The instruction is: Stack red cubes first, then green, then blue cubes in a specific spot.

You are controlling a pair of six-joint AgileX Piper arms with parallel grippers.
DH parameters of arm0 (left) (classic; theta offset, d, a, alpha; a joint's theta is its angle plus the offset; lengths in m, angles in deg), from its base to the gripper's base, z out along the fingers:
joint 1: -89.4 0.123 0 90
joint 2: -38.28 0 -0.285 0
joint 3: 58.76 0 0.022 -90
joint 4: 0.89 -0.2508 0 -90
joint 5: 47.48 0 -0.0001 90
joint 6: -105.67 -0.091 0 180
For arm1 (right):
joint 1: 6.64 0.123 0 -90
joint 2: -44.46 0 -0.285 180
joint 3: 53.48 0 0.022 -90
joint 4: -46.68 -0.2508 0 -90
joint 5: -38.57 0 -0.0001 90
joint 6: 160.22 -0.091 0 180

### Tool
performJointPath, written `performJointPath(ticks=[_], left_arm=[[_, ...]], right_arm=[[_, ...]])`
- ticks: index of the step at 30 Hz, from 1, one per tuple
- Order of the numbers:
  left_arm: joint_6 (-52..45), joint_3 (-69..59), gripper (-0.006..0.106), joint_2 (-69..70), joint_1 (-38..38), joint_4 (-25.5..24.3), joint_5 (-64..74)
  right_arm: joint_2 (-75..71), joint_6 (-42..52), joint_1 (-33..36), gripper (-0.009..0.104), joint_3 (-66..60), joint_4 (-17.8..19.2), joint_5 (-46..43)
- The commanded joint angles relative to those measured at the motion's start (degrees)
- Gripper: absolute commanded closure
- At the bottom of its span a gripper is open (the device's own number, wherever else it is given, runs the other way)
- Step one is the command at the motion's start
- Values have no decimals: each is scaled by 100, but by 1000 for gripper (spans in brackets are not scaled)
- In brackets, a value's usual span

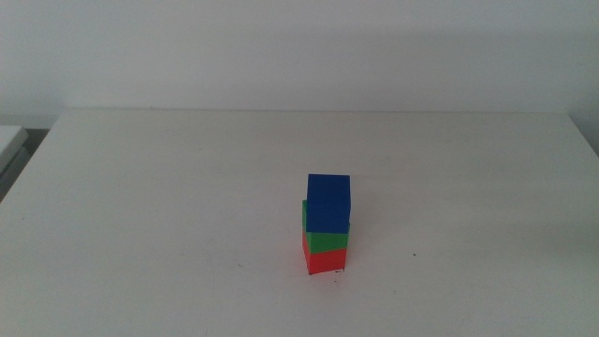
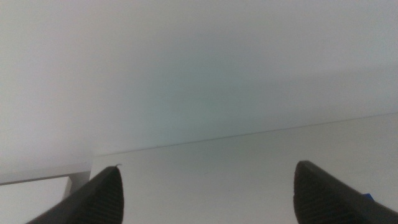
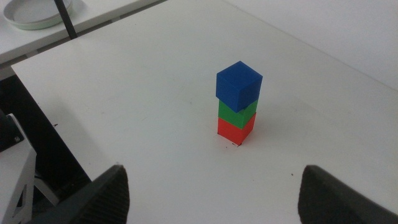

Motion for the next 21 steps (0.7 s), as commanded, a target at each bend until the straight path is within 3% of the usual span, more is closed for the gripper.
performJointPath(ticks=[1,12,21], left_arm=[[0,-26,7,23,-4,54,-130],[-11,-134,7,67,-4,-165,-272],[-11,-2188,7,1203,1,-256,-2979]], right_arm=[[-15,11,10,7,-26,16,-47],[-15,11,10,7,-26,16,-47],[-50,11,10,7,-96,167,-223]])
